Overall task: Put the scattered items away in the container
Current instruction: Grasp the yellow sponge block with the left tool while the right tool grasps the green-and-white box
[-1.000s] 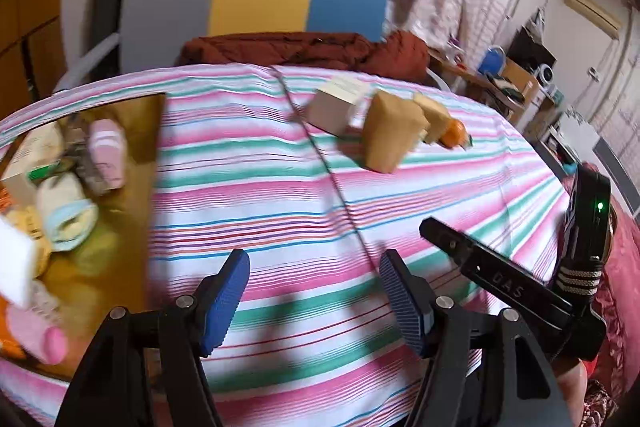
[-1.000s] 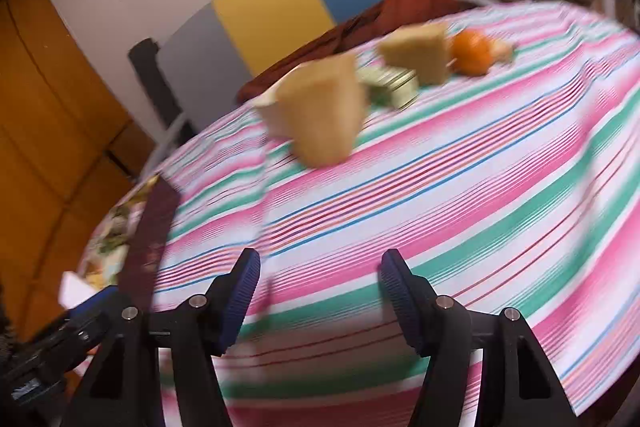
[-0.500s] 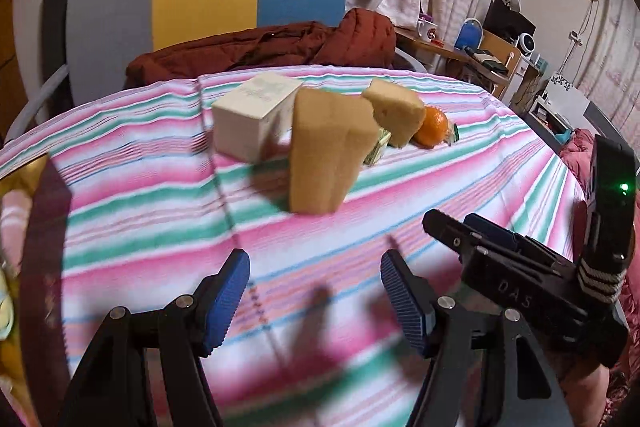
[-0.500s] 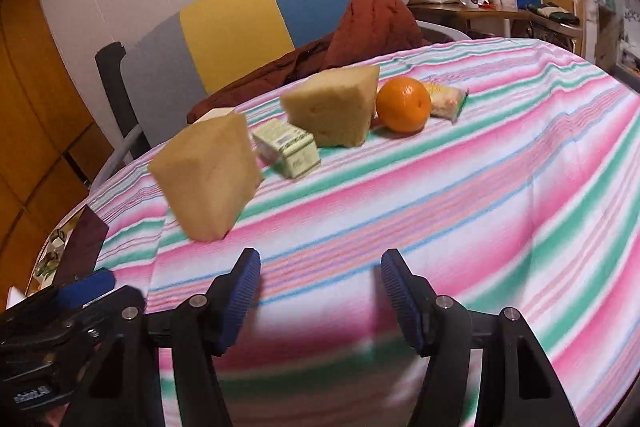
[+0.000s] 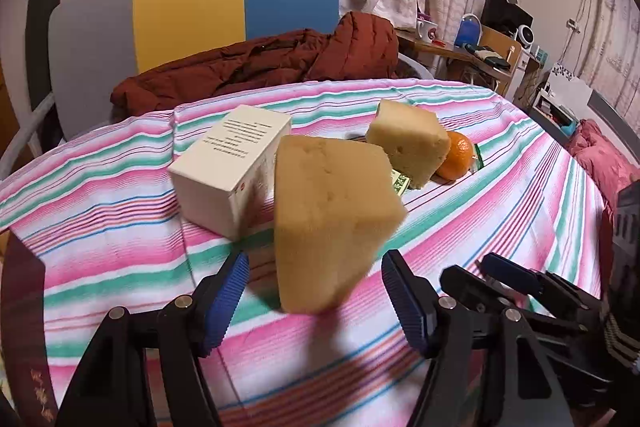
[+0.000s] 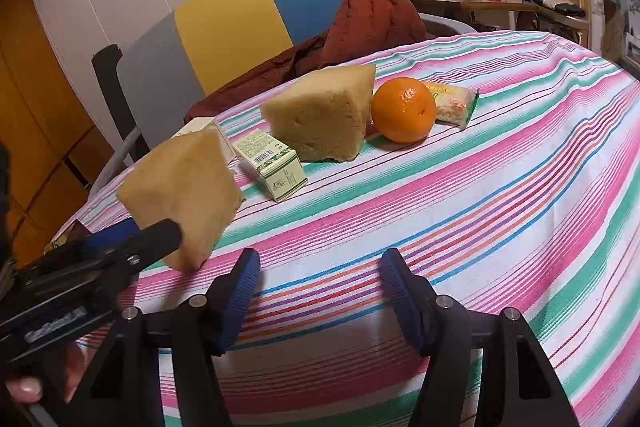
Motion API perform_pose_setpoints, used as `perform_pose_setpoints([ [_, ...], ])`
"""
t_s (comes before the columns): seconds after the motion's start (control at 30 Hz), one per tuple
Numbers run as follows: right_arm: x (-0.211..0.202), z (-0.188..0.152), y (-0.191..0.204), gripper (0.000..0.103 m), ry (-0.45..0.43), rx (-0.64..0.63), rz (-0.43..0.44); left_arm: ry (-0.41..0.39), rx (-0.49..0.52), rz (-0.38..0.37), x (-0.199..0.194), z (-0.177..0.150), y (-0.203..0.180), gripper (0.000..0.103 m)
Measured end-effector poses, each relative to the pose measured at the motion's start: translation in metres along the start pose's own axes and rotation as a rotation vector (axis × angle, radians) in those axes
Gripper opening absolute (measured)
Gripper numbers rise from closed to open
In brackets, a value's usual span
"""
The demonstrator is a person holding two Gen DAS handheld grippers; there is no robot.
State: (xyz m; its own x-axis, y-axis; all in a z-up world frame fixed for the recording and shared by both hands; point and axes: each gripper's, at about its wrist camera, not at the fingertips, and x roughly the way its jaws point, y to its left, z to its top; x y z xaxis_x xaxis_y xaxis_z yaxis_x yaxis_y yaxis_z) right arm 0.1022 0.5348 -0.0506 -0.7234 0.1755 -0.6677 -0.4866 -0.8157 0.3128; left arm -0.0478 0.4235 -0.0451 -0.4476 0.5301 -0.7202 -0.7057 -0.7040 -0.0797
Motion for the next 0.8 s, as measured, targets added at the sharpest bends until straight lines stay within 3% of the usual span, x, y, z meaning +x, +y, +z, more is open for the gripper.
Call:
perform_pose_setpoints([
  [0.13,0.001,0.005,0.002,0.065,0.011,-0.008,0.007,-0.020,0.060,0.007,0.011,-0.004,0.000,0.062],
  [0.23,0.001,0.013,0.007,0.065,-0.005,-0.032,0.011,-0.001,0.037,-0.074,0.017,-0.007,0.008,0.049],
  [0.5,0.037,0.048,0.030,0.060,0.018,-0.178,-0.005,-0.037,0.054,-0.063,0.014,-0.014,0.005,0.046],
  [0.8,0.082,0.067,0.036,0.047,0.104,-0.189,0.026,-0.008,0.053,-0.049,0.021,-0.015,0.005,0.045],
])
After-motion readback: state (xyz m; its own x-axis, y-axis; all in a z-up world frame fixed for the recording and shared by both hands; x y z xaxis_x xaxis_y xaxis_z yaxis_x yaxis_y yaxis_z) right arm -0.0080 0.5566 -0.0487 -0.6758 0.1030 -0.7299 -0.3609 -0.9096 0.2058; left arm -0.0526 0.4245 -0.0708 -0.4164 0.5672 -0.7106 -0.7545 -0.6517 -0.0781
